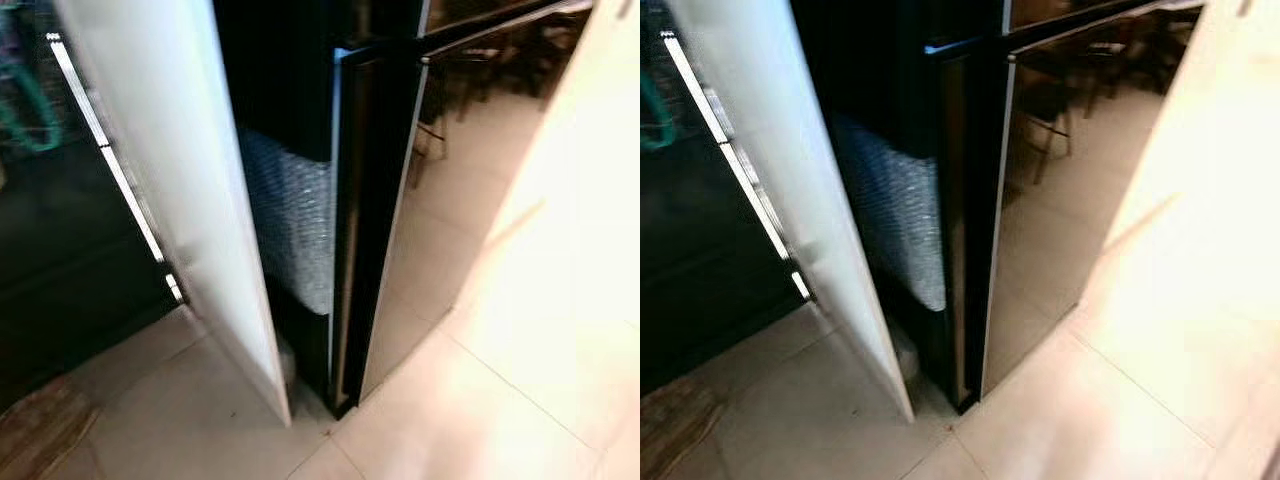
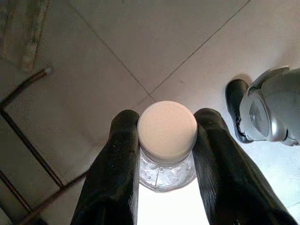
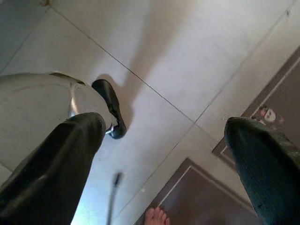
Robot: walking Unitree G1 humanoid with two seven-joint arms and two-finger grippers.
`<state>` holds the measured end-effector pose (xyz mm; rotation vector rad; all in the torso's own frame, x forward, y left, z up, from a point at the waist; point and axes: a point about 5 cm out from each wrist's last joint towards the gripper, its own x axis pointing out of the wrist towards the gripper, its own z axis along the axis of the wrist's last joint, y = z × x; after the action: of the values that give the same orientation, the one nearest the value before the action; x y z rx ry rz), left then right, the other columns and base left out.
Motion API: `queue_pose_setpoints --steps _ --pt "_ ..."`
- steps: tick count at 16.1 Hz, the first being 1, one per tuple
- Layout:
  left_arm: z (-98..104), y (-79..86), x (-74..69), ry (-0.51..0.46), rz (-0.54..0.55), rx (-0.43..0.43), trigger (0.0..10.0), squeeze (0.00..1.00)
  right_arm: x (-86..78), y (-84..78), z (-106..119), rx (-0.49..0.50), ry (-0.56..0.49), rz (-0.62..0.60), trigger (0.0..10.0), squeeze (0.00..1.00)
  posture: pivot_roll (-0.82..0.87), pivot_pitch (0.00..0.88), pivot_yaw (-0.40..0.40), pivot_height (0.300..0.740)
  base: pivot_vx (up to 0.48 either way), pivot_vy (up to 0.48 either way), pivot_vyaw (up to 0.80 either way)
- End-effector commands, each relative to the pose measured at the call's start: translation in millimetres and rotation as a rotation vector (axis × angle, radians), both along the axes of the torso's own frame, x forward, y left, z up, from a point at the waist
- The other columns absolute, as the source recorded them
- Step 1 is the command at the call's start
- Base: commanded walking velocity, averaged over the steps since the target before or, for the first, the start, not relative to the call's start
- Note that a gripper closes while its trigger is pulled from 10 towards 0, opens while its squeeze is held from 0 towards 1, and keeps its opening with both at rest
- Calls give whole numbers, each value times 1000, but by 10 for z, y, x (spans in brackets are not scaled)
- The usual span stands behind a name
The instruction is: Restocking fridge
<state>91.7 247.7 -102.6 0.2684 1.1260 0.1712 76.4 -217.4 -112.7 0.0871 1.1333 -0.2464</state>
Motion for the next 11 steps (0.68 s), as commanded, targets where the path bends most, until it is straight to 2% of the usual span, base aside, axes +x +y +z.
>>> queue_pose_setpoints --steps 1,2,7,11 --pt "-16 -19 -39 22 -13 -3 10000 0 -23 -37 2 -4 1 -39 10000 0 23 0 46 740 0 0 -800" --pt "-26 -55 -39 23 -18 -5 10000 0 -35 -77 7 -7 0 -70 10000 0 33 0 36 740 0 0 -800" --pt "-32 -87 -42 10 8 -6 10000 0 -19 -112 20 -2 -9 -37 10000 0 49 0 22 740 0 -64 -800" --pt "-22 -30 -56 18 9 4 10000 0 -30 -46 6 13 -14 -61 10000 0 42 0 48 740 0 0 0"
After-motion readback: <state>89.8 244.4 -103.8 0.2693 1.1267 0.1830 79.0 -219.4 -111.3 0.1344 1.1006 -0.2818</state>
